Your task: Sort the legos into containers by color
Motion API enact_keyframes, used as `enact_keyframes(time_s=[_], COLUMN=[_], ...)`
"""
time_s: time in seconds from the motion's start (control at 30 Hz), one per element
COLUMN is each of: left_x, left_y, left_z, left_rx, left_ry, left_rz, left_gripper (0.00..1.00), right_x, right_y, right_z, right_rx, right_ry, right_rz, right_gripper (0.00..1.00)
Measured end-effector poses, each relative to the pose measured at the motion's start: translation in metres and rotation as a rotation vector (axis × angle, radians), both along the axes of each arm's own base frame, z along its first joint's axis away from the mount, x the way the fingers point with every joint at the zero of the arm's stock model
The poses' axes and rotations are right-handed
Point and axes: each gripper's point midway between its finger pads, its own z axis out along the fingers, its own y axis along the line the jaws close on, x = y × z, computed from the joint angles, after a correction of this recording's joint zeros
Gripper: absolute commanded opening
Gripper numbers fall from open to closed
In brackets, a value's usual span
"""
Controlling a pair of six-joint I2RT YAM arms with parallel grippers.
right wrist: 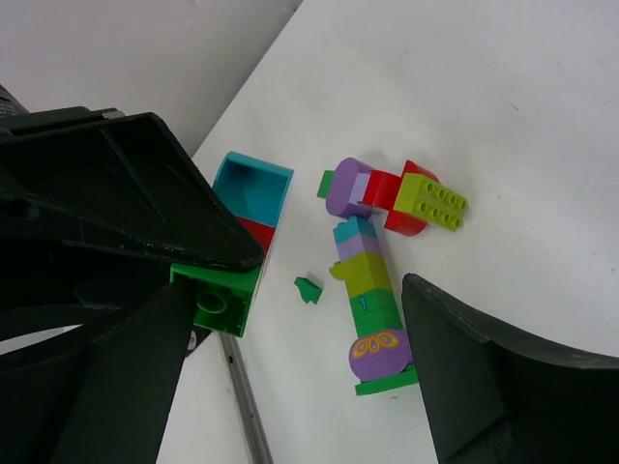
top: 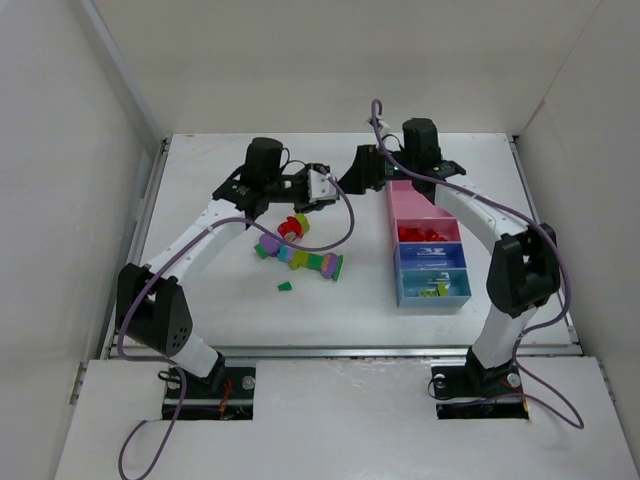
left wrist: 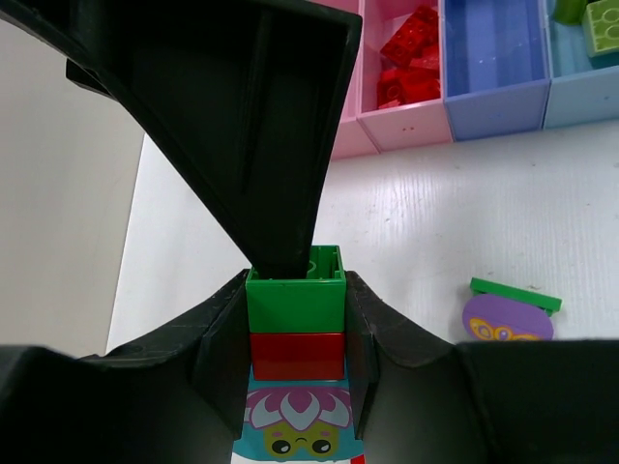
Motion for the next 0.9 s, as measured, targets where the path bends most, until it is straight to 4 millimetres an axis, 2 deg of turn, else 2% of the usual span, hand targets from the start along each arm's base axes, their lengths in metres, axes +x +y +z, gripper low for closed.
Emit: enact_keyframes(time_s=[0.13, 0.27, 0.4, 0.5, 0.63, 0.73, 0.9], left_x=[-0.004, -0.001, 0.002, 0.004, 0.007, 0.011, 0.014], left_y=[-0.003, 0.000, 0.001, 0.000, 0.000, 0.004, 0.006], left_z=[0.000, -0.006, -0.007, -0.004, -0.001, -0.001, 0.001], left_rx=[0.003, 0.015, 0.016, 0.006, -0.005, -0.003, -0.005], left_ry=[-0.011, -0.008, -0.010, -0.017, -0.021, -0.021, -0.032], left_rz=[-0.002, 0.020, 0.033, 0.040, 0.052, 0.069, 0.084], left_gripper=[0.00, 0.00, 0.00, 0.00, 0.00, 0.00, 0.00], right_x=[-0.009, -0.015, -0.028, -0.037, -0.042, -0.038, -0.031], right_y=[-0.015, -0.026, -0.017, -0.002, 0.014, 0.016, 0.016], right_z=[0.008, 0.037, 0.047, 0.039, 0.019, 0.007, -0.001], right_rx=[0.006, 0.034, 0.052, 0.048, 0.034, 0.022, 0.017], right_ry=[-0.009, -0.069, -0.090, -0.070, -0.016, 0.021, 0.062], right_rz=[-0.018, -0.022, 0.025, 0.065, 0.099, 0.093, 0.077], right_gripper=[0.91, 0.88, 0.88, 0.88, 0.88, 0.87, 0.82])
